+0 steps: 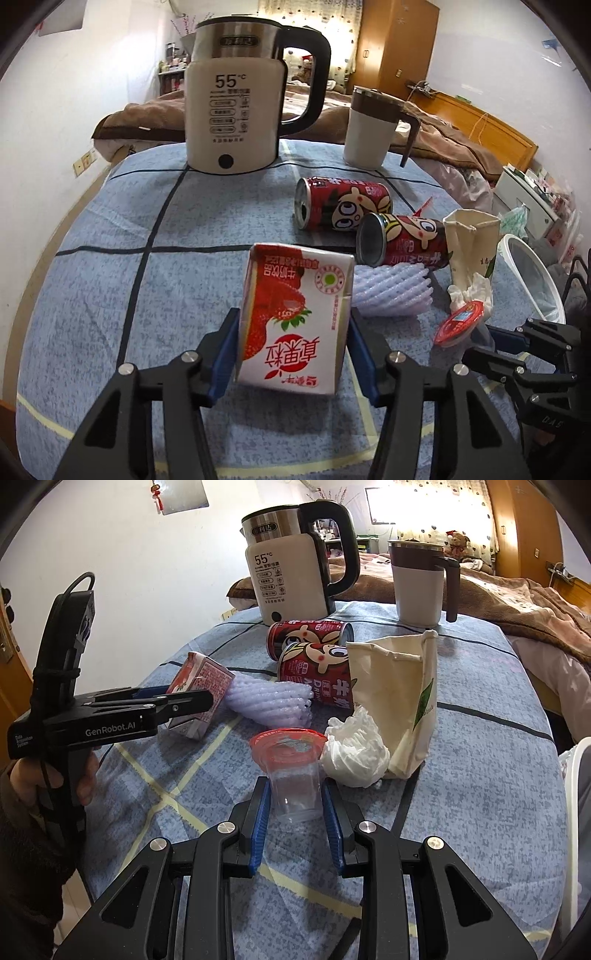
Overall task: Collect trash
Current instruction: 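Grasp the pink juice carton with the left tool, then carry cup and carton over the bin and open both tools to drop them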
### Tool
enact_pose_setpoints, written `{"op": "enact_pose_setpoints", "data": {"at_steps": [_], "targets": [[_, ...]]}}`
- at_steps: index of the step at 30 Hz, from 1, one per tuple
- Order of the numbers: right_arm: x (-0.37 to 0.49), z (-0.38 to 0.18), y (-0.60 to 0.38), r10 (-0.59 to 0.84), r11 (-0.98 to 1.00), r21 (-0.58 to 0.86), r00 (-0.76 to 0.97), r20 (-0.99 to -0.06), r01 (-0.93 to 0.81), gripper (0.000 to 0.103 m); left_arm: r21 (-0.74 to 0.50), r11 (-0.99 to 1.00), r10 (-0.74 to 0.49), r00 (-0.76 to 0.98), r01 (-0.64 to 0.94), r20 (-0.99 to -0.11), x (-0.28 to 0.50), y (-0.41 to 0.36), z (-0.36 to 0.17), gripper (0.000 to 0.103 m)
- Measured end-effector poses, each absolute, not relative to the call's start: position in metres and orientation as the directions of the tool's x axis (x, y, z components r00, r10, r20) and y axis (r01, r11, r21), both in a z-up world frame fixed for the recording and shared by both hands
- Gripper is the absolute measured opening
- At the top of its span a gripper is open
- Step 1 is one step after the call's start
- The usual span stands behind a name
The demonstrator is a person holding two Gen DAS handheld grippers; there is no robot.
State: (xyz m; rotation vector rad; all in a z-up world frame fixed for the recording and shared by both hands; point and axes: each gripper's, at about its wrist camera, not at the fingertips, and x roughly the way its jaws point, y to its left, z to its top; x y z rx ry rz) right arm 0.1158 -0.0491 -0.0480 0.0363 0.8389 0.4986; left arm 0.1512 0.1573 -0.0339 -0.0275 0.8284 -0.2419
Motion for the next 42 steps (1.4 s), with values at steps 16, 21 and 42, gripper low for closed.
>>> {"op": "enact_pose_setpoints", "data": {"at_steps": [16,21,42], "targets": [[0.102,-0.038,-0.057,0.473,0.871,0.254,0.579,-0.664,-0.420,0.029,-0.129,0.972,-0.230,0.683,0.196,-0.694,0.117,0.144,-0.012,0.057],[0.094,-0.030,-0.067,0.473,0.874,0.262,0.597,-0.647,-0.408,0.029,-0.124,0.969,-0.241,0.703,0.214,-0.669,0.106,0.132,0.000,0.057],[0.059,0.005,-0.155,0.390,0.920,0.277,0.724,-0.569,-0.277,0.029,-0.112,0.923,-0.351,0.682,0.369,-0.642,0.087,0.035,0.023,0.057]]}}
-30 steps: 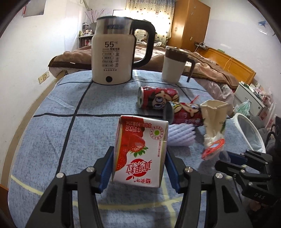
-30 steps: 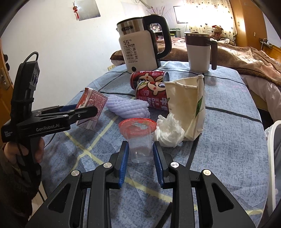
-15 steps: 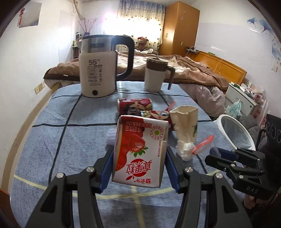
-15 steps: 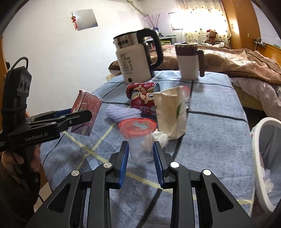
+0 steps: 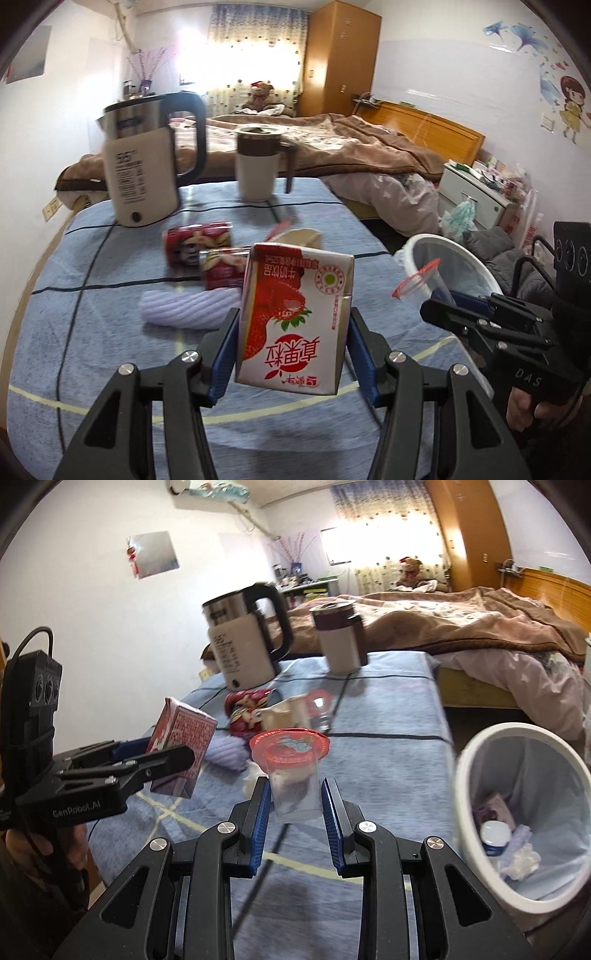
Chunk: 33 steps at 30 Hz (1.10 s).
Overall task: Collect trash
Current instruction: 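Carry cup and carton over the bin and open both tools to drop them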
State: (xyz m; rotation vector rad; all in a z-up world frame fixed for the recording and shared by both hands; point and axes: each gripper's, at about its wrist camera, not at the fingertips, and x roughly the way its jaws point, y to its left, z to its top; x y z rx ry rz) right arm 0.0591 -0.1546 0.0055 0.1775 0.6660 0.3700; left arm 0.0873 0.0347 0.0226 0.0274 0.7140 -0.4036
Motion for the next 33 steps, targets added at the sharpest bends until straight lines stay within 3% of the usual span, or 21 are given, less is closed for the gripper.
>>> {"op": "enact_pose_setpoints", "data": {"at_steps": [17,33], "targets": [[0.042,0.009,-0.253,0.231,0.958,0.274,0.794,-0.561,-0.085,0.029,-0.132,0.846,-0.474,0.617,0.516,-0.628,0.091,-0.072,0.026,0.058],[0.046,-0.006,-0.339,0.056,0.965,0.235,0.782,-0.621,0.117,0.029,-0.176,0.758,-0.566,0.500,0.628,-0.655,0.108,-0.168,0.011,0.058]]}}
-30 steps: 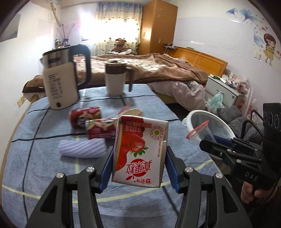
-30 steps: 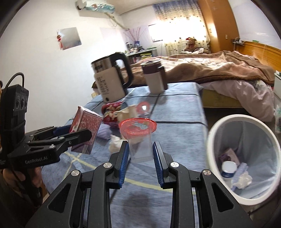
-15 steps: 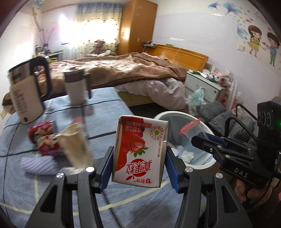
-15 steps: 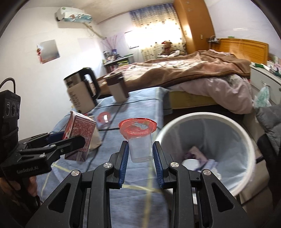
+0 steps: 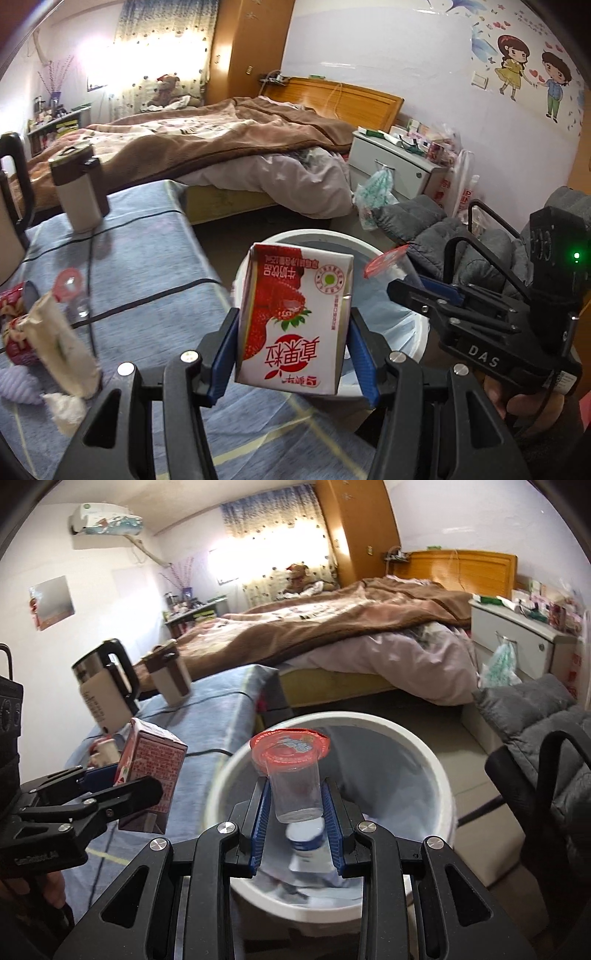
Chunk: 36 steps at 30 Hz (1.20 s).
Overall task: Collect trash
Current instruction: 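Carry cup and carton over the bin and open both tools to drop them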
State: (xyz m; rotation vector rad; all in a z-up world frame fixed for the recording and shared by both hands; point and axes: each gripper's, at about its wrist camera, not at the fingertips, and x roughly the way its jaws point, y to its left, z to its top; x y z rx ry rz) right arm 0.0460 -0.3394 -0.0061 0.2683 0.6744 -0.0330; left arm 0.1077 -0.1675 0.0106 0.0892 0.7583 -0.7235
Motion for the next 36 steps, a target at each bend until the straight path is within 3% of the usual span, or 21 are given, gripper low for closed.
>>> {"op": "enact_pose_setpoints", "data": {"at_steps": [14,18,20,36], "targets": [[0.060,-0.032,-0.373,-0.017,0.953,0.202,0.706,-0.708,0.225,0.030,-0.189,0.747,-0.554,0.438,0.638,-0.708,0.121,-0.204,-0.010,0.058],[0.059,-0.036,-0.374,-0.038,0.952,0.185,0.694,-0.719,0.244,0.034,-0.190,0.745,-0.557,0.441,0.639,-0.704,0.119,-0.206,-0.010,0.064],[0.058,-0.036,-0.374,-0.032,0.951,0.192,0.694,-0.719,0.243,0.042,-0.196,0.747,-0.560,0.443,0.635,-0.700,0.119,-0.202,-0.009,0.064],[0.052,-0.019,-0.338,0.001,0.964,0.195,0.732,-0.681,0.180,0.043,-0.213,0.808,-0.541,0.546,0.550,-0.640,0.110,-0.132,0.010,0.070]]}}
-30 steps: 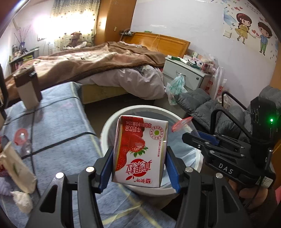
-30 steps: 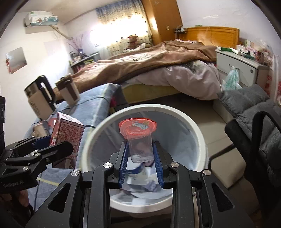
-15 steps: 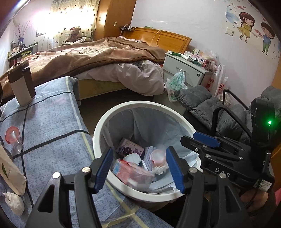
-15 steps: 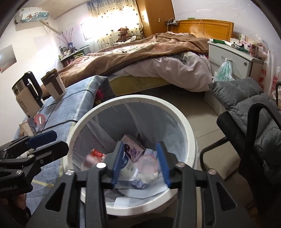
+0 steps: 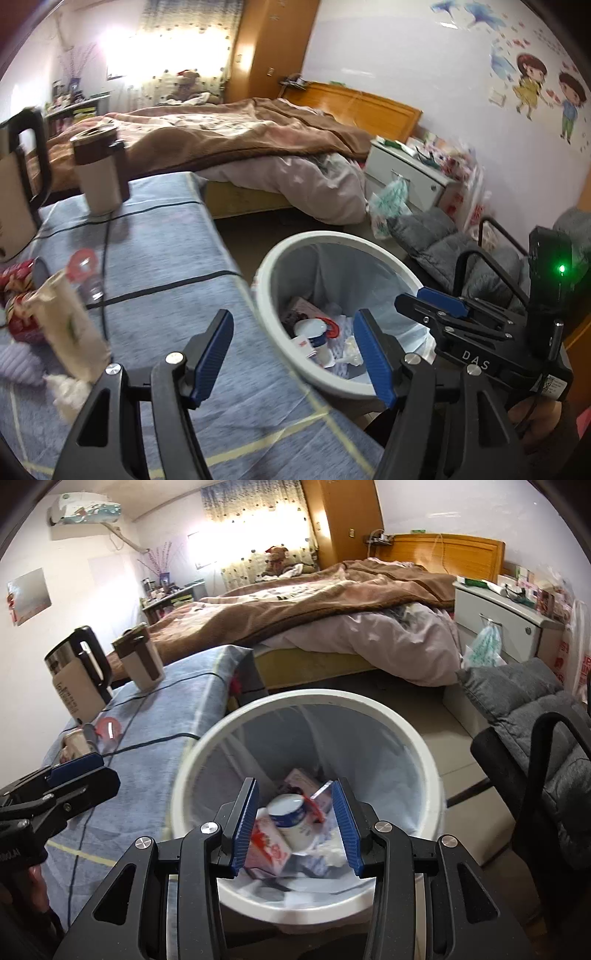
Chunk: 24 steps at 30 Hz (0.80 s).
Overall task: Collect trash
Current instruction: 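Carry cup and carton over the bin and open both tools to drop them, then grasp the beige paper bag with the right tool while the left tool grasps the white foam net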
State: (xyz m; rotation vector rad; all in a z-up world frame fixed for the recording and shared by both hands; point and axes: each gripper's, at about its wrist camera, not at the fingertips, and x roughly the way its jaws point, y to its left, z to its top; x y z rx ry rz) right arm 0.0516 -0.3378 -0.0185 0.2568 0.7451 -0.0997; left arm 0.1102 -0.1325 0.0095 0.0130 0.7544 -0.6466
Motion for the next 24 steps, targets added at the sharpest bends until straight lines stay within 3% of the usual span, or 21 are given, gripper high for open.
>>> {"op": "enact_pose_setpoints", "data": {"at_steps": [24], "targets": [[0.066,-0.008,-0.220,0.200,0.975,0.203,0.737,-0.646,-0.087,0.043,-0.181,0.946,-0.322,0.704,0.270,-0.632,0.099,0.013,0.008,0.072]]}}
